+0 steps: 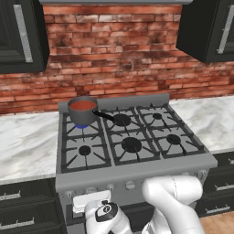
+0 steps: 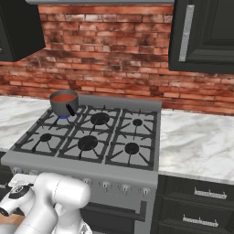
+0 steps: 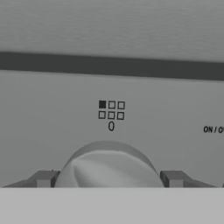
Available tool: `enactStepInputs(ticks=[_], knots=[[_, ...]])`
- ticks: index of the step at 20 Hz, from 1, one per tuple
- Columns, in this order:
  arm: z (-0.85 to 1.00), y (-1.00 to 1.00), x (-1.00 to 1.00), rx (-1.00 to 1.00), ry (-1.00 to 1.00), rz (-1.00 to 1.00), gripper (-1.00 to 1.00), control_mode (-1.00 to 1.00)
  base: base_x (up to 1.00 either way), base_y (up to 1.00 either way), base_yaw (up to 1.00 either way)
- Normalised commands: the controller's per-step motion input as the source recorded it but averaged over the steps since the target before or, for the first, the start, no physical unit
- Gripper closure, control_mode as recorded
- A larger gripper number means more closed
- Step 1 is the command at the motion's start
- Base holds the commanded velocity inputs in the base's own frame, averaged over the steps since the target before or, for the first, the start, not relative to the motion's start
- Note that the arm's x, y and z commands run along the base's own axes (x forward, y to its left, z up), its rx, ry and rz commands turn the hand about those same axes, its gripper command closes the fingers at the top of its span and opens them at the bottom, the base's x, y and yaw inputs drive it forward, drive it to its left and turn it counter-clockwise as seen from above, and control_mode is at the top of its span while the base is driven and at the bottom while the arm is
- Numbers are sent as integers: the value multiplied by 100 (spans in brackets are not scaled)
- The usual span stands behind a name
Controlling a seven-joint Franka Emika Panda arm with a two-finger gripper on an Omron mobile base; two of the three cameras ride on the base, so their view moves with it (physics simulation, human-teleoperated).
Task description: Wait until the marinara sauce is simmered to a deep red color and then turn off the stove.
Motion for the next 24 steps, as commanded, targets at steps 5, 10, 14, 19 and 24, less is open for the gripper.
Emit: enactStepInputs(ticks=[5, 10, 14, 19, 24], knots=[[0, 0, 0, 0, 0, 0, 100, -100, 0, 0, 0], [0, 0, 0, 0, 0, 0, 100, -100, 0, 0, 0], [0, 0, 0, 0, 0, 0, 100, -100, 0, 0, 0], [0, 0, 0, 0, 0, 0, 100, -100, 0, 0, 0], [0, 0, 0, 0, 0, 0, 100, -100, 0, 0, 0]])
